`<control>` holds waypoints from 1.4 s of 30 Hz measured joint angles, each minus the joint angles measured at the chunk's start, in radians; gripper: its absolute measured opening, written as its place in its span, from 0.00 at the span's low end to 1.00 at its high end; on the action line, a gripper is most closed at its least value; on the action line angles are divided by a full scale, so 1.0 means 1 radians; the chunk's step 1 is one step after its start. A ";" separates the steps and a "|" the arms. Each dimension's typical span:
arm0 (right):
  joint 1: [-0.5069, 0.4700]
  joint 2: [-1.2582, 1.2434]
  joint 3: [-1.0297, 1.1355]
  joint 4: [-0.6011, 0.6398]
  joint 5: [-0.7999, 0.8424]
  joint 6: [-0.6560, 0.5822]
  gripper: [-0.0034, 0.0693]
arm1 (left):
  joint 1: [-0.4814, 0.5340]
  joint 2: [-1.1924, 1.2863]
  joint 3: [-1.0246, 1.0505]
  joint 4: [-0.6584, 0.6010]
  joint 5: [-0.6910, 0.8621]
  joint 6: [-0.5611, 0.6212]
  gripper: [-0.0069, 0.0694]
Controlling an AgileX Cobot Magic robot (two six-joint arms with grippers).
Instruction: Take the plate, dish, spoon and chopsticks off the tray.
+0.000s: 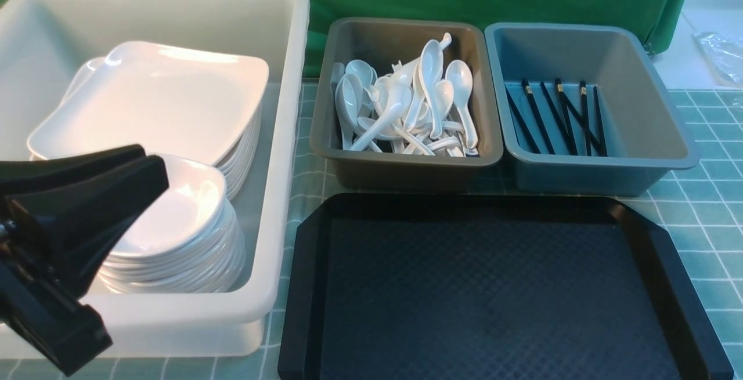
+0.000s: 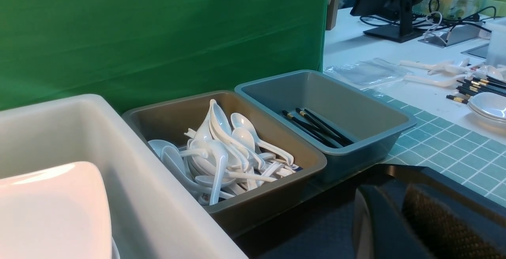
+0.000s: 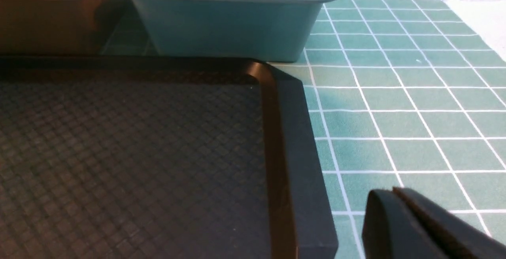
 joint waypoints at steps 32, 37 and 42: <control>0.000 0.000 0.000 0.000 0.000 0.000 0.19 | 0.000 0.000 0.003 0.033 -0.018 0.000 0.24; 0.000 0.000 0.000 0.000 0.000 0.000 0.19 | 0.065 -0.029 0.046 0.100 -0.107 -0.049 0.23; 0.000 0.000 0.000 0.000 0.001 0.000 0.21 | 0.350 -0.181 0.222 0.113 -0.124 -0.155 0.14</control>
